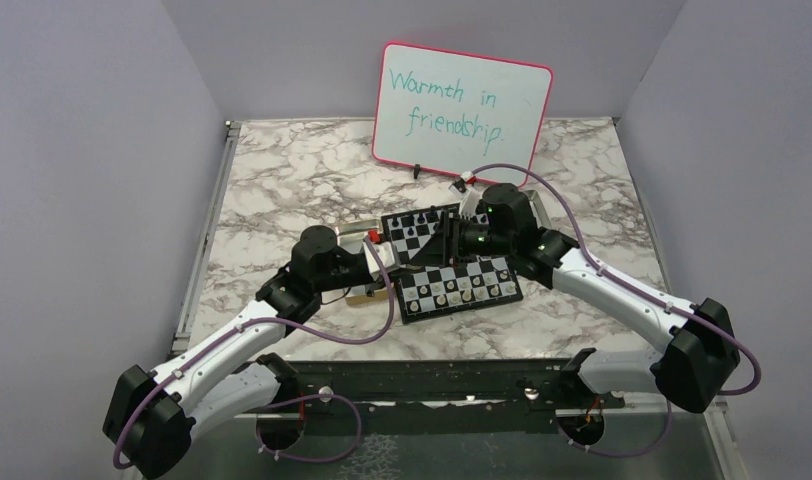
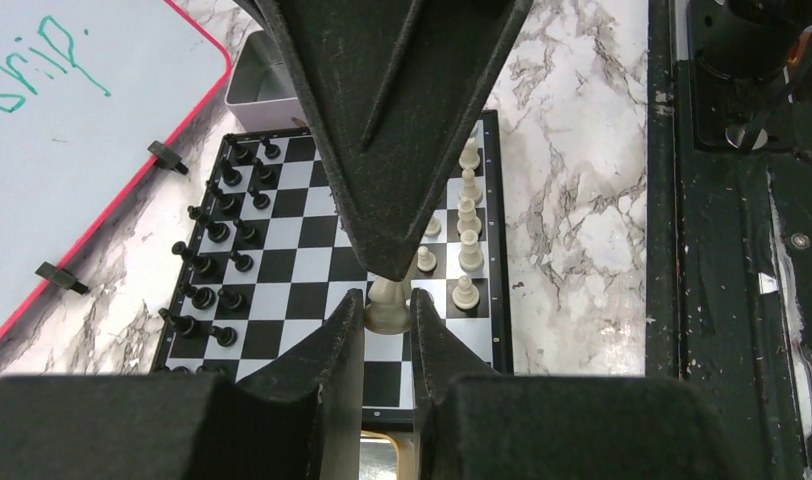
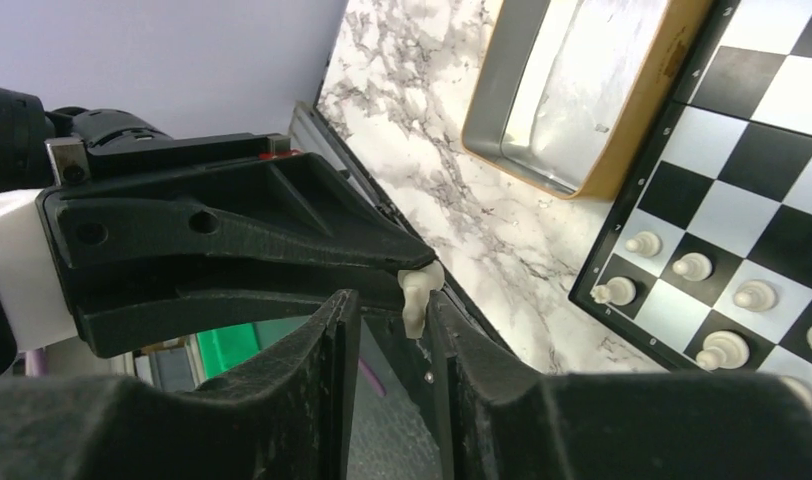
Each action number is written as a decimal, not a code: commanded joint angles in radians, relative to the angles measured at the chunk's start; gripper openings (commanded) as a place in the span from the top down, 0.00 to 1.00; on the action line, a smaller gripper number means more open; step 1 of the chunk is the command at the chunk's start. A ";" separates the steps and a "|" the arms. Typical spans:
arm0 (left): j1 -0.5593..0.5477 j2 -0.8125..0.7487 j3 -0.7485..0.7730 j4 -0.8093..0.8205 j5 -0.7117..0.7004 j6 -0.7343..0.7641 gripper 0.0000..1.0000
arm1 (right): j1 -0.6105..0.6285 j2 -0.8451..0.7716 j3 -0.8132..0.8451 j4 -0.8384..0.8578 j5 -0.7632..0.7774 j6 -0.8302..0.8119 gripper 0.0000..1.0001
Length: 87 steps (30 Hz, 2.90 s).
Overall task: Set up the chess pieces on the board
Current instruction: Place the chess piece on the chessboard.
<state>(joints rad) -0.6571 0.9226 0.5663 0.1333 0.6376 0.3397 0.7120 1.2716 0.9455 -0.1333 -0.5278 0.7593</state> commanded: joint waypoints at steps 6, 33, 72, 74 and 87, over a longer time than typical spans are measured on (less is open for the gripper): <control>-0.007 -0.011 0.005 0.060 -0.026 -0.048 1.00 | 0.005 -0.019 0.001 0.046 0.080 0.013 0.72; -0.008 -0.025 -0.033 0.025 -0.255 -0.163 0.01 | 0.010 -0.080 0.016 -0.171 0.311 -0.105 1.00; -0.001 -0.504 -0.107 -0.038 -0.986 -0.246 0.01 | 0.326 0.492 0.353 -0.603 0.819 -0.118 0.99; -0.001 -0.501 -0.105 -0.041 -0.987 -0.247 0.01 | 0.326 0.502 0.357 -0.608 0.817 -0.119 0.99; -0.001 -0.516 -0.113 -0.038 -0.987 -0.243 0.01 | 0.326 0.521 0.362 -0.621 0.802 -0.114 0.99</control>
<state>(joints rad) -0.6567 0.4191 0.4263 0.0944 -0.3283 0.0898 1.0332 1.7748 1.2751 -0.7261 0.2546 0.6441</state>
